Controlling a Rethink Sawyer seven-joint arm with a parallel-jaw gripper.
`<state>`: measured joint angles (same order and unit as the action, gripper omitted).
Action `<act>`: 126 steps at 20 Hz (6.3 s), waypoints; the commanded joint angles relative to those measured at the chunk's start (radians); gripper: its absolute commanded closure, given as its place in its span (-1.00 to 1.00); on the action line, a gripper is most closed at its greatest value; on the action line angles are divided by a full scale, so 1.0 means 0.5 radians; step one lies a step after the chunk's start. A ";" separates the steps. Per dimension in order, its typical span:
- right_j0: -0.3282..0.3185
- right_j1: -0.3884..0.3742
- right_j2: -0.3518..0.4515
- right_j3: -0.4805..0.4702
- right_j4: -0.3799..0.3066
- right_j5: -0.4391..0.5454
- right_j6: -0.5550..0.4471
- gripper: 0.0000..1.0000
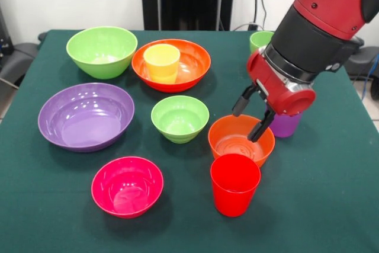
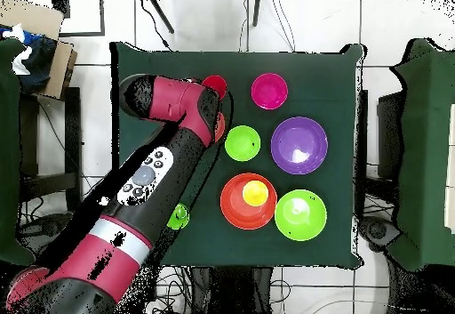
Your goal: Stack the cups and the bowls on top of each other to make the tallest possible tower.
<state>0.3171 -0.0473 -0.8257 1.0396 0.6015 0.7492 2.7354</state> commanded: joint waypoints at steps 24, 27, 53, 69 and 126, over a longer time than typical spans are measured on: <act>0.073 -0.196 0.297 0.400 -0.070 -0.037 0.237 -1.00; 0.074 -0.191 0.296 0.400 -0.065 -0.050 0.245 -1.00; 0.103 -0.061 0.271 0.284 0.059 -0.136 0.457 -1.00; 0.118 0.027 0.217 0.206 0.125 -0.133 0.517 -1.00; 0.077 -0.699 0.339 0.623 -0.295 0.693 -0.139 -1.00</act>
<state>0.3567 -0.3280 -0.8240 1.2583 0.5424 1.0712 2.7610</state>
